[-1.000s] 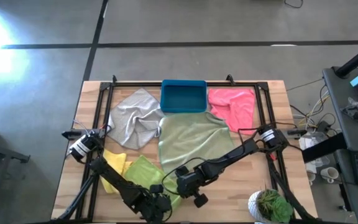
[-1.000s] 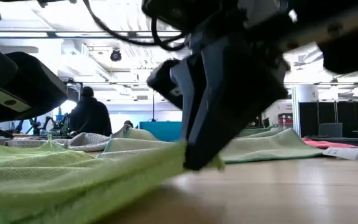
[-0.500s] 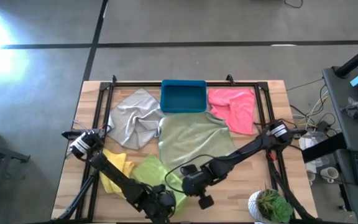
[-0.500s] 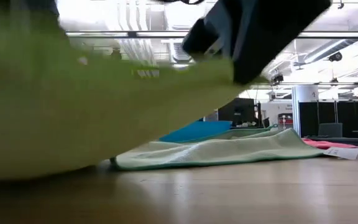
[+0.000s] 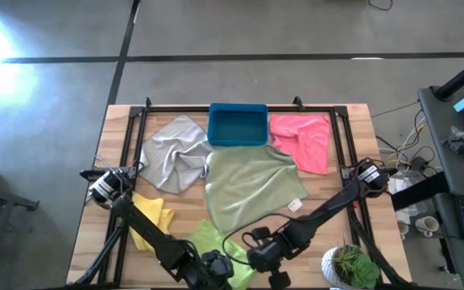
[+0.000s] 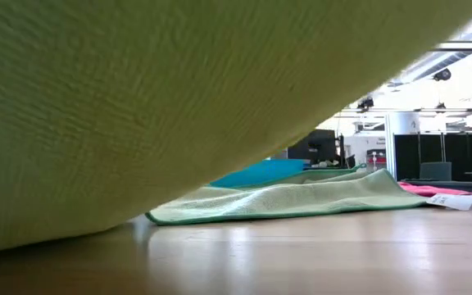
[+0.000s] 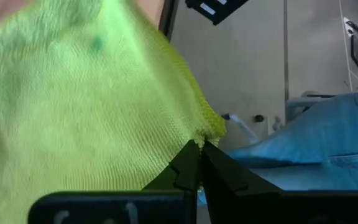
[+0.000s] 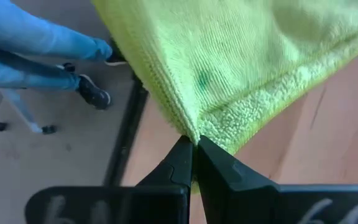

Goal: Fold microfiber towels
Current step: Fold the light green microfiber cloth

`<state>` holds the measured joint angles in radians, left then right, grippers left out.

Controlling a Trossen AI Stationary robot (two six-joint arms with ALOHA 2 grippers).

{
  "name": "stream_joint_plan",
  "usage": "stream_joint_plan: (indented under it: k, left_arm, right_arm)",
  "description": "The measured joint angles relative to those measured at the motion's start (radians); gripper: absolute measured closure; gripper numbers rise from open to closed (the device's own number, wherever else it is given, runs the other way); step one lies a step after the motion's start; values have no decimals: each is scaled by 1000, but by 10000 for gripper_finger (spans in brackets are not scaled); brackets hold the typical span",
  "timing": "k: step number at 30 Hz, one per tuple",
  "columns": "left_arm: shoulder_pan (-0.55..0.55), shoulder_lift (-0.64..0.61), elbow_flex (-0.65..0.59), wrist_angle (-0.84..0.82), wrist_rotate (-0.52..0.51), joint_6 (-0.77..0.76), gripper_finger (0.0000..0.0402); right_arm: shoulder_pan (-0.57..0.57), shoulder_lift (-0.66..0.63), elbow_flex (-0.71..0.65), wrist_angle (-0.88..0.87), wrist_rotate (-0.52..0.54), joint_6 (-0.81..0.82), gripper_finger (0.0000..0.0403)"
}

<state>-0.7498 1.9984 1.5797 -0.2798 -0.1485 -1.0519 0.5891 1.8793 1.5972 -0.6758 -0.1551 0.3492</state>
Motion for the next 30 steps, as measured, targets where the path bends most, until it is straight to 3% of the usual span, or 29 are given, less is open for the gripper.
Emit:
stream_joint_plan:
  k: [6, 14, 25, 30]
  left_arm:
    - [-30, -5, 2, -30, -8, -54, 402]
    - [-70, -58, 7, -331, -101, -248, 401]
    - [-83, -93, -20, -586, -110, -432, 401]
    - [-83, -92, -54, -648, -104, -540, 401]
  right_arm:
    - [-8, 0, 76, -22, 90, -38, 394]
    - [-83, 65, 143, -15, 155, -136, 394]
    - [-186, 197, 245, 2, 166, -238, 394]
    - [-226, 282, 315, -18, 119, -259, 394]
